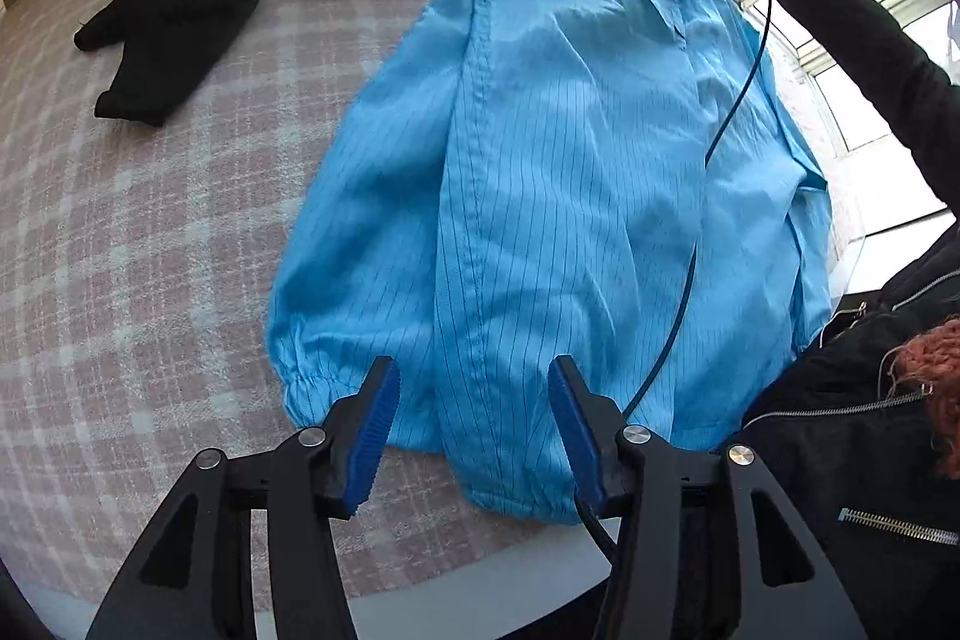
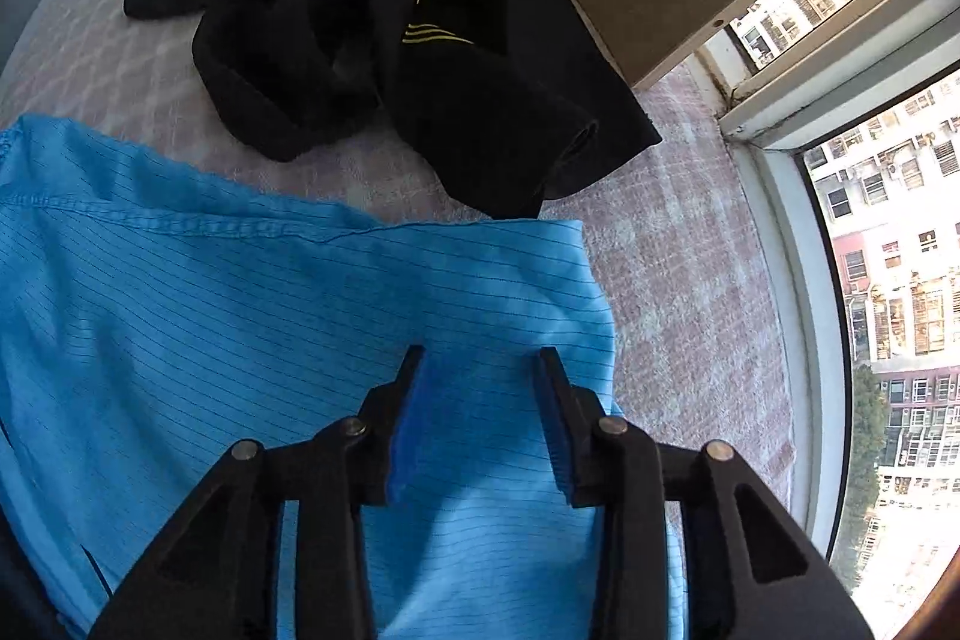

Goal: Fold clothes

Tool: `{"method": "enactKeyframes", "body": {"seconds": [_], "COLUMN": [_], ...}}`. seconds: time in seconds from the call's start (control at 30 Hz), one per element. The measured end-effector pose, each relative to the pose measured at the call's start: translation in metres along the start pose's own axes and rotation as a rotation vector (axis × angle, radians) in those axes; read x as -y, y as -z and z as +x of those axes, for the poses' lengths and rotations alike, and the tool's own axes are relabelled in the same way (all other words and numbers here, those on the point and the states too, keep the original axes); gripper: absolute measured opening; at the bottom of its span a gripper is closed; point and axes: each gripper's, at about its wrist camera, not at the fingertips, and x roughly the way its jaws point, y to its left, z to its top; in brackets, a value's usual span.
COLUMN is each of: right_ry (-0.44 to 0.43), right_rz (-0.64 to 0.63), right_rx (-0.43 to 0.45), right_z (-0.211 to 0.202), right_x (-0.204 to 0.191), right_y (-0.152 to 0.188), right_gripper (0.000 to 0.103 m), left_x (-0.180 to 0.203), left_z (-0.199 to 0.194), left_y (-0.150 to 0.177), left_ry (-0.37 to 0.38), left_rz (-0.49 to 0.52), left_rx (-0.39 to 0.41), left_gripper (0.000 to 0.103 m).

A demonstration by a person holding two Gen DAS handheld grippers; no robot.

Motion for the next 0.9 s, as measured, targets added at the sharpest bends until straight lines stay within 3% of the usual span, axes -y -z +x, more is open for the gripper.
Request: {"method": "enactKeyframes", "body": {"seconds": [0.2,0.27,0.3,0.53,0.63,0.77,0.8,0.9], "right_ry": [-0.008,-0.006,-0.011,-0.089,-0.05,0.027,0.018,-0.136], "right_rz": [0.014,0.02,0.029,0.134,0.167,0.242,0.257,0.252], "right_rx": [-0.019,-0.019,-0.017,0.01,-0.005,-0.009,0.014,0.12], "right_z": [0.009,0.008,0.008,0.003,0.005,0.003,-0.003,-0.024], "right_x": [-0.002,-0.001,0.0,0.014,0.024,0.039,0.041,0.03], "right_y": [-0.002,0.0,0.001,0.01,0.013,0.013,0.012,0.007], "right_gripper": [0.036,0.036,0.036,0.036,0.036,0.036,0.036,0.036], "left_x": [0.002,0.004,0.004,0.019,0.013,-0.003,-0.009,-0.014], "left_z": [0.019,0.018,0.017,-0.005,-0.023,-0.012,-0.01,-0.007], "left_y": [0.003,0.004,0.004,-0.006,-0.014,-0.025,-0.024,-0.02], "left_ry": [-0.024,-0.017,-0.011,-0.067,-0.136,-0.223,-0.221,-0.227], "left_rz": [-0.004,0.012,0.014,0.036,0.047,0.028,0.025,0.024], "left_rx": [-0.042,-0.044,-0.046,0.013,0.056,0.007,-0.014,-0.034], "left_gripper": [0.047,0.024,0.006,0.004,0.004,0.004,0.004,0.004]}}
